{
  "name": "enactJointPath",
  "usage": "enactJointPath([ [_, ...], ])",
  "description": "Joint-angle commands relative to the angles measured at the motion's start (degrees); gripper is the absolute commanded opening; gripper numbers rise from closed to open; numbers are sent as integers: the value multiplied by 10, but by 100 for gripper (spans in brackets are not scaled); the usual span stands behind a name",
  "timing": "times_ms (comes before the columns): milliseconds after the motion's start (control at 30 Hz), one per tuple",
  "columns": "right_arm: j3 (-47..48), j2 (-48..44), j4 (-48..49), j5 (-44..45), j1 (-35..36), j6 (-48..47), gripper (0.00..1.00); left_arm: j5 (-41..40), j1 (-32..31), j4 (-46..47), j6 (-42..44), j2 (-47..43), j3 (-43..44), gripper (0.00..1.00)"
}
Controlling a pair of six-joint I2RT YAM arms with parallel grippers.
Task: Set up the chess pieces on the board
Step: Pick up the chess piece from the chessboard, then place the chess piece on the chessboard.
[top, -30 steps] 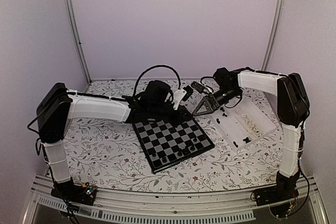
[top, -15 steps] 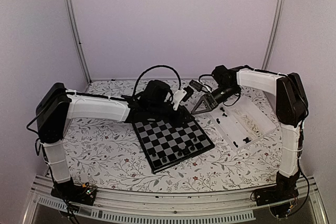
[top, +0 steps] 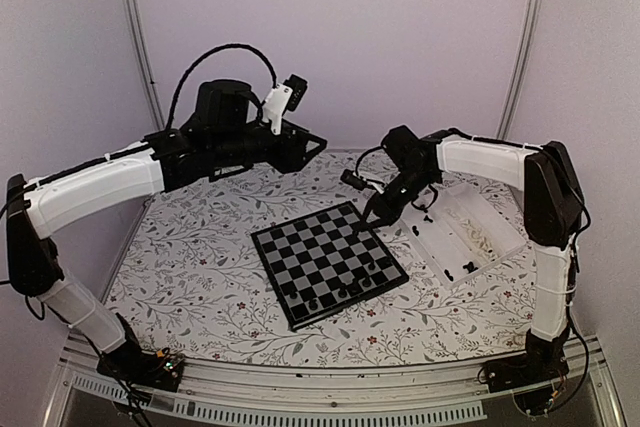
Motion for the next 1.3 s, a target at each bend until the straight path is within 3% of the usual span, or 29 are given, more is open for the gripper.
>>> enactJointPath([
  [0, -22, -39, 23, 131, 72, -37, 9, -117, 47, -16, -1, 0, -29, 53],
  [200, -46, -39, 20, 236, 130, -66, 9, -89, 97, 52, -30, -29, -125, 53],
  [500, -72, -39, 21, 314, 162, -82, 9, -109, 96, 41, -18, -22, -127, 53],
  [1267, -102, -49, -10, 303, 174, -94, 9, -113, 96, 35, -14, -8, -124, 53],
])
